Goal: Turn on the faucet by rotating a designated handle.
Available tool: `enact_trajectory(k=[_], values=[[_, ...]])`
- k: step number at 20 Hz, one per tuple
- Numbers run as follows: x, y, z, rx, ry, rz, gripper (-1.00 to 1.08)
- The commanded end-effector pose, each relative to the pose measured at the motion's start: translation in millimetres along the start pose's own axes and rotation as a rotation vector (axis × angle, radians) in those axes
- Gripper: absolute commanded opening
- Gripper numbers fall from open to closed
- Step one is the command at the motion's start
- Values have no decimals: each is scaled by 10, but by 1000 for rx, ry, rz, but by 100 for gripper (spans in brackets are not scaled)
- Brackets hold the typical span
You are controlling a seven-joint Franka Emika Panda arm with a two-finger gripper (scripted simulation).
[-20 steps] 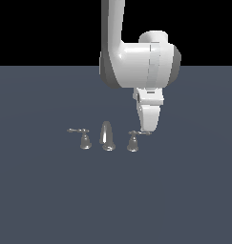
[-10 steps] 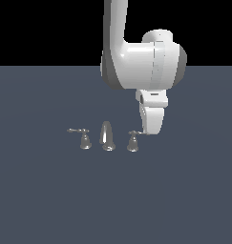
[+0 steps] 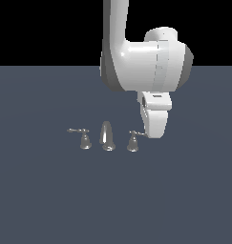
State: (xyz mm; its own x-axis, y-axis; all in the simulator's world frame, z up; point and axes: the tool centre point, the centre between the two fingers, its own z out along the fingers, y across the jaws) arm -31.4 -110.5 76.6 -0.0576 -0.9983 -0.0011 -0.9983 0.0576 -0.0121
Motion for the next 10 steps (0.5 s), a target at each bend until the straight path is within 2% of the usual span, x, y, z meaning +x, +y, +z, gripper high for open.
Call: enact_trajectory(k=[1, 10], values=[[-8, 107, 0, -7, 0, 2, -100], [-47, 432, -4, -11, 1, 9, -100]])
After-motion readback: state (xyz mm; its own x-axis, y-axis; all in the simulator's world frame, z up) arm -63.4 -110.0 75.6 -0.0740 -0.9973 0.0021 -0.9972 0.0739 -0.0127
